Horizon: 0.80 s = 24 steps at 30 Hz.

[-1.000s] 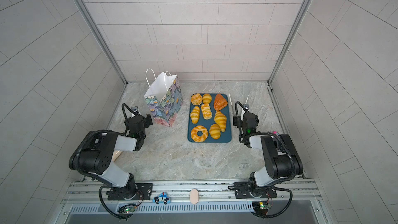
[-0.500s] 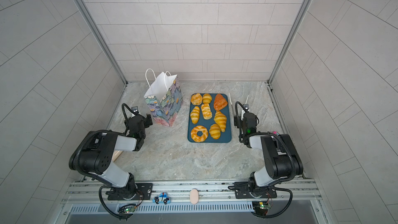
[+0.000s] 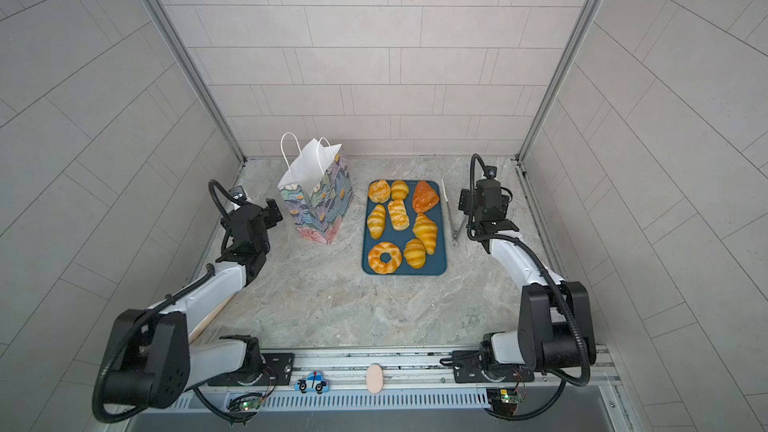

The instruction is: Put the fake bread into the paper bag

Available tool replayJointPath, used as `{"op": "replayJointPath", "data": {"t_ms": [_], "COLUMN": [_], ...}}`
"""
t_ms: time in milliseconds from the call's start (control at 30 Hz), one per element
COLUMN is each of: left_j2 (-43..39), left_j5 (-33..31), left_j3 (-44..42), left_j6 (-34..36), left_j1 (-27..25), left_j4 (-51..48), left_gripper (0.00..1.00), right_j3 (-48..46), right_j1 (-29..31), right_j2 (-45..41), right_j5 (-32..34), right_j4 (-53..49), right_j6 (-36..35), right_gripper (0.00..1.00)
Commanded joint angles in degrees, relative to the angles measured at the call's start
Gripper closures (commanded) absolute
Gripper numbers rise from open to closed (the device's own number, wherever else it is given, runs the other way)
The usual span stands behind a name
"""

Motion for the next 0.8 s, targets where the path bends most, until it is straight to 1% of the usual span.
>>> {"op": "replayJointPath", "data": {"t_ms": [0,67,133,200,300,400,533,600,767], "left_j2": [-3.3,-5.3,-7.29,-8.74,-9.55,-9.36,-5.71,-3.09,2.09], "left_j5": [-1.93,-1.58,0.68,2.6,5.2,10.28,17.59,22.42,26.09], "left_j3": [3.55,6.28,9.33,12.84,19.34,25.74,35.4,39.51,45.51], "left_j6": [-4.49,-5.5,-6.08,-5.85,-4.6,-3.64,-3.26,-1.44,-0.04], "left_j1": [0.47,0.75,1.18,1.37,1.39,1.4,1.37,1.19,0.06], "left_j4": [-13.53,-18.46,-22.78,-26.78,-33.96,-39.7,-46.98,-49.77,-52.74], "left_gripper": [0.0,0.0,0.0,0.0,0.0,0.0,0.0,0.01,0.06], "right_j3": [5.94,10.28,14.71,17.79,21.34,23.53,24.64,24.74,24.09], "right_j1": [-0.28,-0.34,-0.39,-0.38,-0.36,-0.35,-0.34,-0.55,-0.95], "right_j2": [0.52,2.6,4.97,6.81,9.39,11.43,12.59,12.66,12.23], "right_j5": [1.24,0.12,-1.24,-1.84,-3.2,-5.07,-5.17,-4.79,-4.45], "right_j4": [-14.37,-18.91,-22.74,-24.58,-26.68,-28.89,-31.12,-31.49,-31.39], "right_j6": [5.15,5.15,4.59,4.14,3.72,2.65,1.02,0.96,2.73], "right_gripper": [0.07,0.08,0.08,0.11,0.11,0.12,0.12,0.12,0.12]}}
